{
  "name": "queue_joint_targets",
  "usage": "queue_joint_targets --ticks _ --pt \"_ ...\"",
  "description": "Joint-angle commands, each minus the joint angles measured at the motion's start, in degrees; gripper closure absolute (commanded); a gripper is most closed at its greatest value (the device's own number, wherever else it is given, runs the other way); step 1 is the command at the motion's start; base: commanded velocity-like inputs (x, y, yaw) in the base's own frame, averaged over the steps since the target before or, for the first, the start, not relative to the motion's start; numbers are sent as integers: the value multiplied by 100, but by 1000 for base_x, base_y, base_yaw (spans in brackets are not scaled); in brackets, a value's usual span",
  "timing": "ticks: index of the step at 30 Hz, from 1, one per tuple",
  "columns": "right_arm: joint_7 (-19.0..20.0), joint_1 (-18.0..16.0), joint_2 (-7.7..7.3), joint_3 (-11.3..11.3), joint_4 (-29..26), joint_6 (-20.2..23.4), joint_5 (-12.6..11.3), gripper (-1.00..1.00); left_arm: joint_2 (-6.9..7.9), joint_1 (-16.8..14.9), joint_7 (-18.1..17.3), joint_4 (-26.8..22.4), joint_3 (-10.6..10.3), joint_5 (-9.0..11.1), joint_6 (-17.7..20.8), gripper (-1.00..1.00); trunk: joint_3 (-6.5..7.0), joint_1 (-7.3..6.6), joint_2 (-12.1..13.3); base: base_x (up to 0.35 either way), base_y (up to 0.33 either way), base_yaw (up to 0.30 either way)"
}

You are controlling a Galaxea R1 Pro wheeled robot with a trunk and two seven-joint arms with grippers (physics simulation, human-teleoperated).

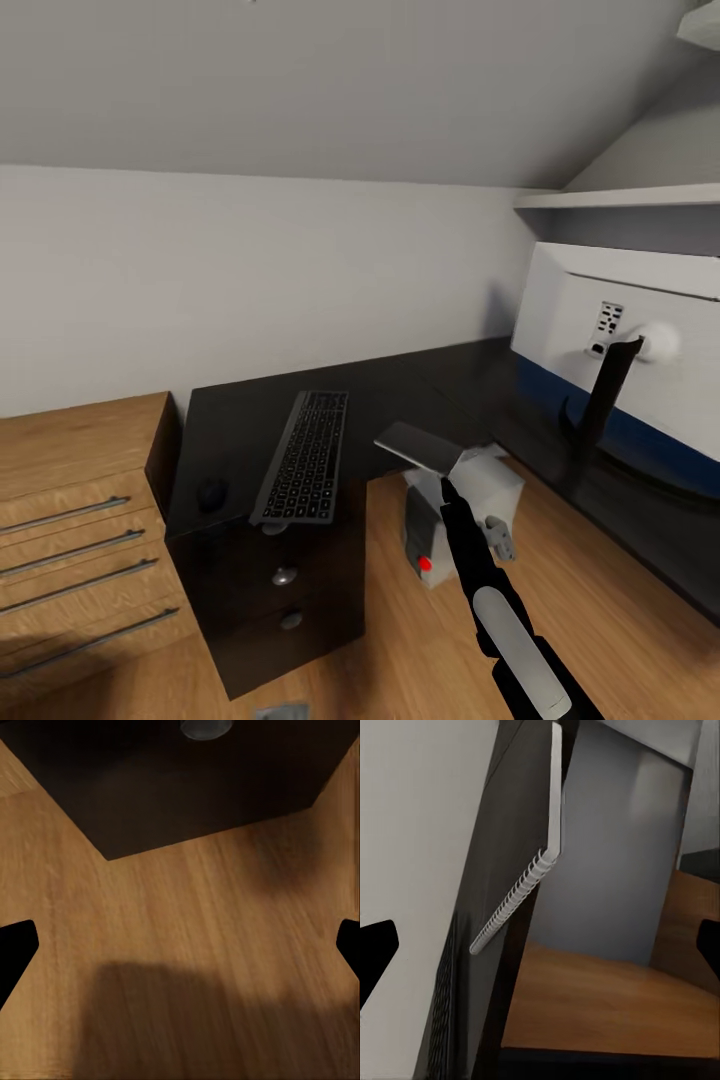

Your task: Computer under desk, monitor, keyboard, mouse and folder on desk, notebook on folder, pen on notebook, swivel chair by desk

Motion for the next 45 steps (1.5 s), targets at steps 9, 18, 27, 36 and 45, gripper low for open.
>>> queue_joint_targets --ticks 9,18,27,36,45 --pt "-17 -6 -8 20 -5 -36 -48 -100 5 -4 45 -9 -16 13 29 -100 -6 -4 -3 -197 -154 0" --pt "-41 -6 -14 14 31 -26 -51 -100 6 -4 42 -10 -19 14 27 -100 48 -69 117 -19 -16 0" --pt "-55 -6 -31 -6 316 -52 -27 -100 -20 -2 42 267 -16 30 21 -100 210 -267 478 -1 -1 0" --pt "-19 -3 -87 232 1859 57 279 -100 -17 -4 42 320 9 53 37 -100 371 -465 839 0 0 0" --pt "-9 1 -80 497 3499 38 1574 -100 -3 -4 35 483 42 48 37 -100 533 -662 1200 0 0 0"
